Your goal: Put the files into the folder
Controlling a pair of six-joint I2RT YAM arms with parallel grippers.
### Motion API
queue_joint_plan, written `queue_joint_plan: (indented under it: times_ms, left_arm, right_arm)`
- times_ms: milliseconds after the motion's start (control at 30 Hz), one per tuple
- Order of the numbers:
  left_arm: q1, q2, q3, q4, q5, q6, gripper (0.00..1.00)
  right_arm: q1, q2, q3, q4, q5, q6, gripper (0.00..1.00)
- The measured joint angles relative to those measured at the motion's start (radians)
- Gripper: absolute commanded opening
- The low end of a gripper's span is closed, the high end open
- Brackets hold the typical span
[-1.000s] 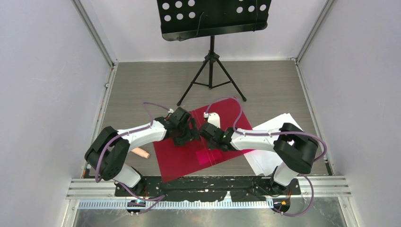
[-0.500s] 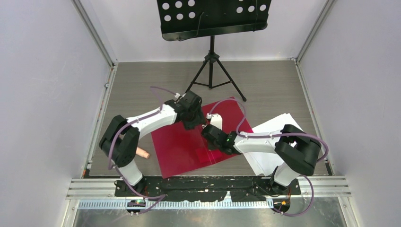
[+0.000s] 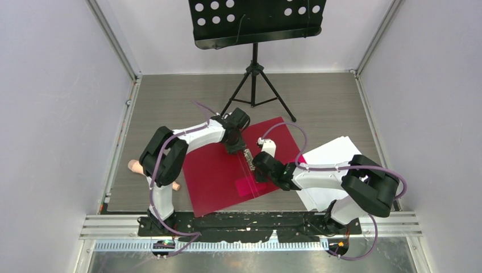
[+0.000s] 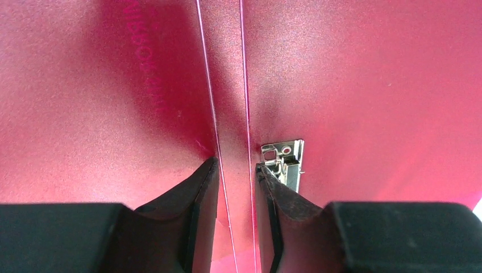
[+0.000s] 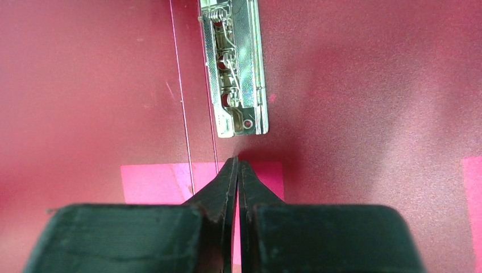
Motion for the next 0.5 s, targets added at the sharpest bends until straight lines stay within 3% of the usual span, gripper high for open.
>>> queue_joint_plan:
  times_ms: [300, 500]
  left_arm:
    - [-0.01, -0.004, -0.007, 0.009, -0.007, -0.004, 0.33]
    - [-0.016, -0.107, -0.057, 0.011, -0.007, -0.005, 0.37]
  right_arm:
    - [-0.003, -0.012, -0.007, -0.007, -0.017, -0.001, 0.07]
    - [-0.004, -0.013, -0.008, -0.007, -0.021, -0.001, 0.07]
